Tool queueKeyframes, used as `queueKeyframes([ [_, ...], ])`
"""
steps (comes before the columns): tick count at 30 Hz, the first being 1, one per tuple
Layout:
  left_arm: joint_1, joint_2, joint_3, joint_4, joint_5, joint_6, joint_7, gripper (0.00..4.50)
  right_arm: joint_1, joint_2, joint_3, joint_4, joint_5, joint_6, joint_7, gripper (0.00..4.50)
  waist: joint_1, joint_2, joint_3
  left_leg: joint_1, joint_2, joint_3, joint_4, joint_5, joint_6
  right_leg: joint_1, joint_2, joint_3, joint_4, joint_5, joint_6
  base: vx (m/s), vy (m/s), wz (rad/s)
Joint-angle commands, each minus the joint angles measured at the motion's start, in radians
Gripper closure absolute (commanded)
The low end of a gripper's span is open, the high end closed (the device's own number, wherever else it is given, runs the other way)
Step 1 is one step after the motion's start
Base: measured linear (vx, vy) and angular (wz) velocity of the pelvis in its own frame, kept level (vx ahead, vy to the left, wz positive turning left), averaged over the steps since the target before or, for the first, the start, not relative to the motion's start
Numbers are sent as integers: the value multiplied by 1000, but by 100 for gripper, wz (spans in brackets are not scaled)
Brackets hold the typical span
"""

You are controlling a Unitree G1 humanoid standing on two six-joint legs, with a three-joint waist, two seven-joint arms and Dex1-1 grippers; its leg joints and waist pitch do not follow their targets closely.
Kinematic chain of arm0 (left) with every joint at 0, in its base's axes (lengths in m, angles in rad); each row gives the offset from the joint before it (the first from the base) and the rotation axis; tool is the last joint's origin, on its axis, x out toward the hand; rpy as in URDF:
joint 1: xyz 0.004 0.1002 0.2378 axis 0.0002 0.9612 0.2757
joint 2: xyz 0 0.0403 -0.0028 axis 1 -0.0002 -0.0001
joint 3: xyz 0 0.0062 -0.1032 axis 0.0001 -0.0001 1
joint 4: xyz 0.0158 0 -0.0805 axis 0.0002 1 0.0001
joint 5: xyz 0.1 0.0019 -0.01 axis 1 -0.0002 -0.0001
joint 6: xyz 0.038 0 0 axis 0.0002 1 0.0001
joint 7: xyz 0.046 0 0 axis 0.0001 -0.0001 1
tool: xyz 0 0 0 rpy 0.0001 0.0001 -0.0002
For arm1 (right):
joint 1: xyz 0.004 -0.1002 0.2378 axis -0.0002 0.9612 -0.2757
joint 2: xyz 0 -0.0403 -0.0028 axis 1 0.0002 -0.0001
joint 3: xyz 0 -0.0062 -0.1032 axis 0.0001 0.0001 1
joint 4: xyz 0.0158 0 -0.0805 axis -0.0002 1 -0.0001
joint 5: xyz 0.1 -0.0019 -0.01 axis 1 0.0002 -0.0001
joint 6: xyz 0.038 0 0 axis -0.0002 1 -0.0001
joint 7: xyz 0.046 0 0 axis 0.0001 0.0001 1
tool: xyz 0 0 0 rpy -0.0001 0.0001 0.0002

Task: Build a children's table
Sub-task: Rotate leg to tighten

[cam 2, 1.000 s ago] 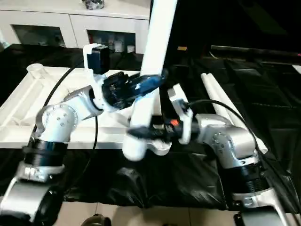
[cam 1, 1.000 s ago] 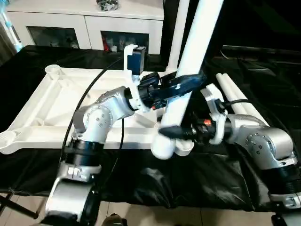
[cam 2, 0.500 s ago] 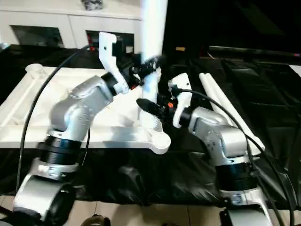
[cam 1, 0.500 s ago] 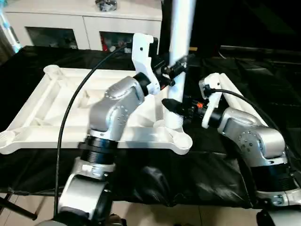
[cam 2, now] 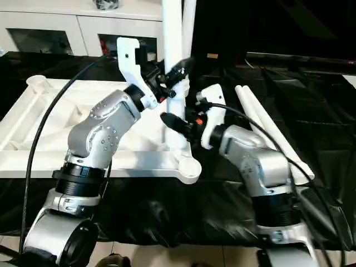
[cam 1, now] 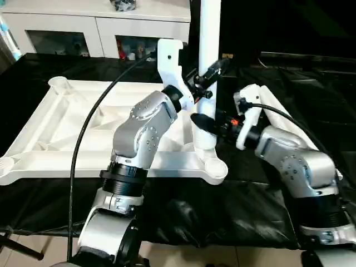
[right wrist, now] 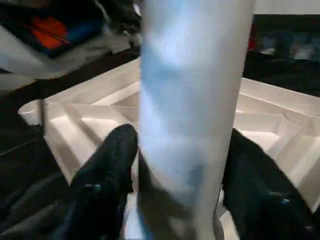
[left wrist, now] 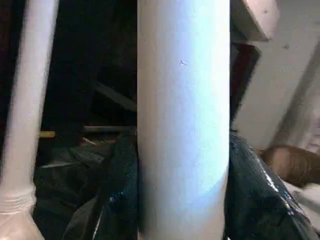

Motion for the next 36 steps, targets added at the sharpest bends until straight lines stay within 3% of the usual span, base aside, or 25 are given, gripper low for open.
queueKeyframes([
  [1, -1, 17, -11, -9, -52, 28, -94, 266, 10, -46, -1, -26, 41, 17, 97, 154, 3, -3, -86, 26, 14, -1, -70, -285, -5, 53, -30, 33, -65, -304, -157, 0, 0, 0],
  [5, -14, 46, -10, 0, -96, 77, -176, 266, 22, -105, 16, -39, 69, 18, 214, 115, 4, -3, -84, 28, 16, -2, -70, -303, -2, 52, -31, 33, -65, -315, -167, 0, 0, 0],
  [7, -36, 65, 1, 18, -111, 96, -213, 266, 25, -139, 23, -49, 87, 24, 281, 103, 4, -8, -84, 29, 16, -1, -69, -308, 0, 52, -31, 32, -66, -331, -168, 0, 0, 0],
  [10, -58, 79, 10, 29, -122, 108, -227, 266, 12, -152, 32, -37, 77, 22, 288, 86, 4, -9, -82, 29, 15, -2, -69, -313, -3, 49, -32, 31, -70, -371, -160, 0, 0, 0],
  [22, -67, 73, 74, -22, -312, 274, -303, 266, -16, -165, 16, -18, 113, 55, 332, 86, 7, -13, -83, 30, 16, -1, -66, -292, -1, 48, -33, 30, -66, -366, -177, 0, 0, 0],
  [30, -51, 90, 67, -71, -377, 349, -349, 266, -21, -164, -7, -20, 177, 86, 388, 86, 12, -11, -85, 30, 18, 0, -66, -267, 7, 52, -32, 32, -59, -316, -198, 0, 0, 0],
  [31, -50, 89, 71, -79, -389, 360, -348, 266, -19, -166, -6, -23, 178, 90, 392, 86, 12, -15, -84, 29, 17, 2, -65, -267, 6, 52, -31, 32, -60, -318, -197, 0, 0, 0],
  [36, -49, 88, 63, -78, -363, 356, -317, 266, -14, -167, -5, -34, 184, 94, 392, 86, 12, -16, -83, 29, 16, 2, -66, -266, 1, 51, -32, 32, -63, -351, -178, 0, 0, 0],
])
